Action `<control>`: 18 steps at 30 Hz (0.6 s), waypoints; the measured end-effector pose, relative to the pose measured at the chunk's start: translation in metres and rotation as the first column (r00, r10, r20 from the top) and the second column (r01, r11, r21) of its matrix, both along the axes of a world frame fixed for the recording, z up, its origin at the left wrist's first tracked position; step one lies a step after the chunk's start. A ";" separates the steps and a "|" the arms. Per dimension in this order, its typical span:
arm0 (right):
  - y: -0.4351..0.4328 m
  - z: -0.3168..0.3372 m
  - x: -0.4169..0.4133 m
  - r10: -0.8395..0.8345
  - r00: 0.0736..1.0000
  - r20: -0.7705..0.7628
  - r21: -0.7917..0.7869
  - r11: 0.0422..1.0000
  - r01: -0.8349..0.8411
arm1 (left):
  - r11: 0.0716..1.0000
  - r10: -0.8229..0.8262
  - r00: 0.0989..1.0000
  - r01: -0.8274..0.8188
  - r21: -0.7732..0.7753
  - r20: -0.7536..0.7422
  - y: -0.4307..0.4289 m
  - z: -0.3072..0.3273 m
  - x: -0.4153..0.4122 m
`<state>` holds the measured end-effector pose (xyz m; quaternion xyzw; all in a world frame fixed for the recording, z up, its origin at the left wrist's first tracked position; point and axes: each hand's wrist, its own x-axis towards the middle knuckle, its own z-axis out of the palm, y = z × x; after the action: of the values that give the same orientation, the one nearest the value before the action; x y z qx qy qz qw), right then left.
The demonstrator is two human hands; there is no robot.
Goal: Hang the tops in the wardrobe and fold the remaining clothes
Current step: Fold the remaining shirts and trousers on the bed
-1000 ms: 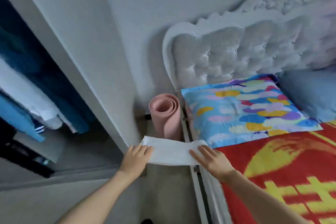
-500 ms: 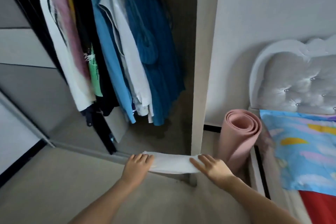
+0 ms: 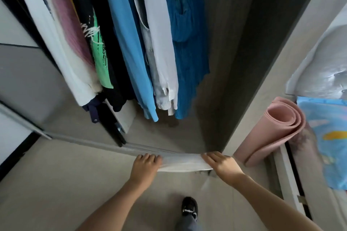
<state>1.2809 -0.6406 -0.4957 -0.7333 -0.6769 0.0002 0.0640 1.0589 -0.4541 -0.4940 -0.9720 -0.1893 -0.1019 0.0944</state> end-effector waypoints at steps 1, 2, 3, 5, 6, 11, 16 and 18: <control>0.007 -0.007 0.005 -0.008 1.000 -0.008 -0.019 1.000 0.008 | 1.000 -0.003 1.000 0.003 -0.011 -0.010 0.007 -0.008 0.006; 0.015 -0.016 0.010 -0.030 0.999 -0.028 -0.020 0.999 0.030 | 1.000 -0.005 1.000 0.005 -0.027 -0.027 0.015 -0.015 0.012; 0.024 -0.028 0.016 -0.066 0.997 -0.047 -0.015 0.998 0.065 | 0.999 -0.007 0.999 0.005 -0.037 -0.043 0.026 -0.027 0.021; 0.043 -0.049 0.028 -0.138 0.988 -0.071 -0.021 0.990 0.137 | 0.996 0.004 0.994 -0.015 -0.090 -0.113 0.045 -0.049 0.041; 0.053 -0.062 0.034 -0.161 0.983 -0.084 -0.038 0.987 0.158 | 0.992 0.005 0.987 -0.024 -0.121 -0.161 0.054 -0.060 0.053; 0.094 -0.123 0.063 -0.382 0.915 -0.129 -0.175 0.917 0.358 | 0.973 -0.017 0.960 -0.049 -0.227 -0.278 0.092 -0.111 0.098; 0.135 -0.193 0.095 -0.577 0.810 -0.105 -0.175 0.813 0.556 | 0.968 -0.059 0.957 -0.015 -0.250 -0.285 0.131 -0.185 0.155; 0.146 -0.228 0.100 -0.663 0.739 -0.119 -0.138 0.748 0.649 | 0.975 -0.107 0.958 0.048 -0.219 -0.264 0.146 -0.215 0.173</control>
<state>1.3811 -0.4943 -0.7233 -0.9241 -0.3673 0.0662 0.0821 1.2321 -0.3084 -0.7093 -0.9879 -0.1458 0.0508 0.0125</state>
